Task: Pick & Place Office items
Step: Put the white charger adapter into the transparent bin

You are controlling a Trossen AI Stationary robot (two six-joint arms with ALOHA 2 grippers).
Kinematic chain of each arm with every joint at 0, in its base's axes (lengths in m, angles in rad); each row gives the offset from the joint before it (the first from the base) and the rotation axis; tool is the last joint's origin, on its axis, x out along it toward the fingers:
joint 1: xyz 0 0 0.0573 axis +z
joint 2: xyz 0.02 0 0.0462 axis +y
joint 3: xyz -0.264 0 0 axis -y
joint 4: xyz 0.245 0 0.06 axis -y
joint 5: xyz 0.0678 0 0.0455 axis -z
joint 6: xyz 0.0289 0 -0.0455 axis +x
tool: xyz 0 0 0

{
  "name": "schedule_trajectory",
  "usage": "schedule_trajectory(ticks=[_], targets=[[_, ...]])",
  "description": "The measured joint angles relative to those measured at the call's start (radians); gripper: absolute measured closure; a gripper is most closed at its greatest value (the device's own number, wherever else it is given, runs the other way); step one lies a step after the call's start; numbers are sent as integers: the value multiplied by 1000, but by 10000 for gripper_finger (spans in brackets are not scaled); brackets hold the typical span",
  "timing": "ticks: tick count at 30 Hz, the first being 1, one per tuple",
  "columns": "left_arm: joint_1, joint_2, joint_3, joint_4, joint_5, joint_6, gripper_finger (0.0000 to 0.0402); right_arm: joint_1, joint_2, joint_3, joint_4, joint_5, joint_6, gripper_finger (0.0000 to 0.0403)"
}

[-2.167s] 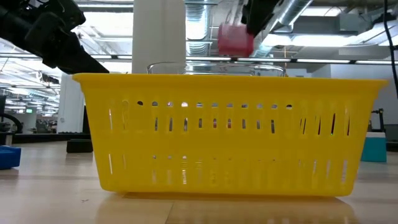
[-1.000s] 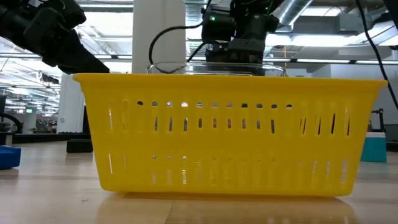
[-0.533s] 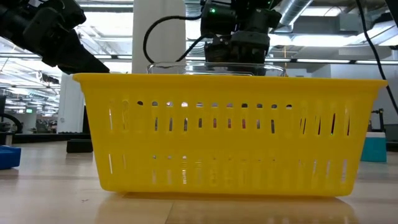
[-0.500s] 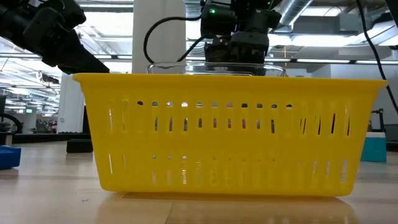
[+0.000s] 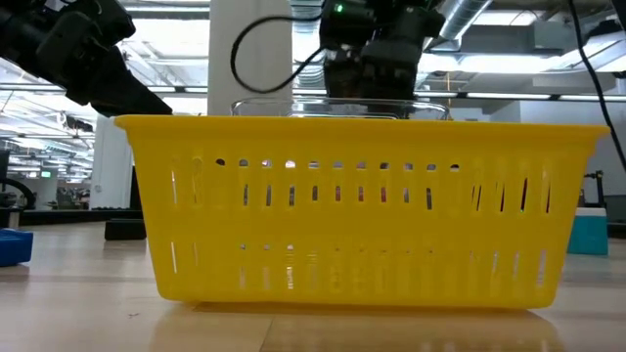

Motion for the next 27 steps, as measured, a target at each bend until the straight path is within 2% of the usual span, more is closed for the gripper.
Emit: schedule_trajectory(ticks=[5,10,17,23,27], targets=[[0,0,0,-51,-3,-33,266,-14,-93,0,-66,32,5,226],[0,0,0,-88,-3,-91,266,-9,-233,1,-139,96,67,223],[0,0,0,-80,6,-106,266,98,-425,-7,-281,285,176,203],[0,0,0,-72,6,-106,266,246,-568,-214,-250,432,267,198],[0,0,0,-23,6,-67,266,226,-614,-366,-280,466,316,201]])
